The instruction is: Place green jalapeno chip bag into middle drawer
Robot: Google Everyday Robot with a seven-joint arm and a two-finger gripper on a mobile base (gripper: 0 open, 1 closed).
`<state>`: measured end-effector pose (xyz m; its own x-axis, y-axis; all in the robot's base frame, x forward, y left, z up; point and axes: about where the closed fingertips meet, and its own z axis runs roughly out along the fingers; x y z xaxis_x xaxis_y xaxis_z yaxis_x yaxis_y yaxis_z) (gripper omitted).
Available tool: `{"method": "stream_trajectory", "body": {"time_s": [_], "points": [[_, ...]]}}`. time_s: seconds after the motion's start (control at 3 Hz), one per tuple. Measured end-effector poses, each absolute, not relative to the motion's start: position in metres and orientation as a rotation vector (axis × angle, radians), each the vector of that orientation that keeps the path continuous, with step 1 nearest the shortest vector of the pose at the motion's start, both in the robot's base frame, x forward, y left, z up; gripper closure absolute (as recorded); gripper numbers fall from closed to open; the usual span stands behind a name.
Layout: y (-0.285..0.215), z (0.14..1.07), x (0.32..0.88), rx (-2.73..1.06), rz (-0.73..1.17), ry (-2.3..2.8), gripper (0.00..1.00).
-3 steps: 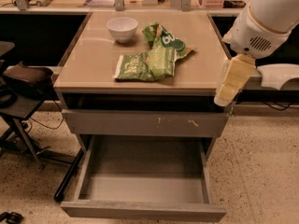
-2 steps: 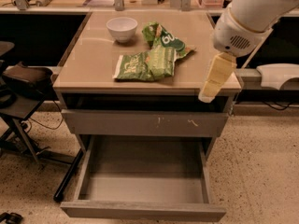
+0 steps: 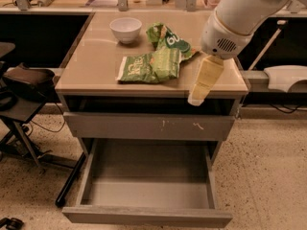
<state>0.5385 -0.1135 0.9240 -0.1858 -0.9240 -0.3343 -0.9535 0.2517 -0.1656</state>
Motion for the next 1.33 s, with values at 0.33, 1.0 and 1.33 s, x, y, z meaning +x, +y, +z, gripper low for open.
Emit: {"method": "stream_trajectory", "body": {"time_s": [0.33,1.0,1.33], "points": [[-0.11,0.932,0.541,-1.695,0.19,2.08,0.0],[-0.046,0.972,0.619,-1.604,0.544,1.638,0.0],[-0.047,1.001,0.631,-1.56,0.53,1.582,0.0]]}}
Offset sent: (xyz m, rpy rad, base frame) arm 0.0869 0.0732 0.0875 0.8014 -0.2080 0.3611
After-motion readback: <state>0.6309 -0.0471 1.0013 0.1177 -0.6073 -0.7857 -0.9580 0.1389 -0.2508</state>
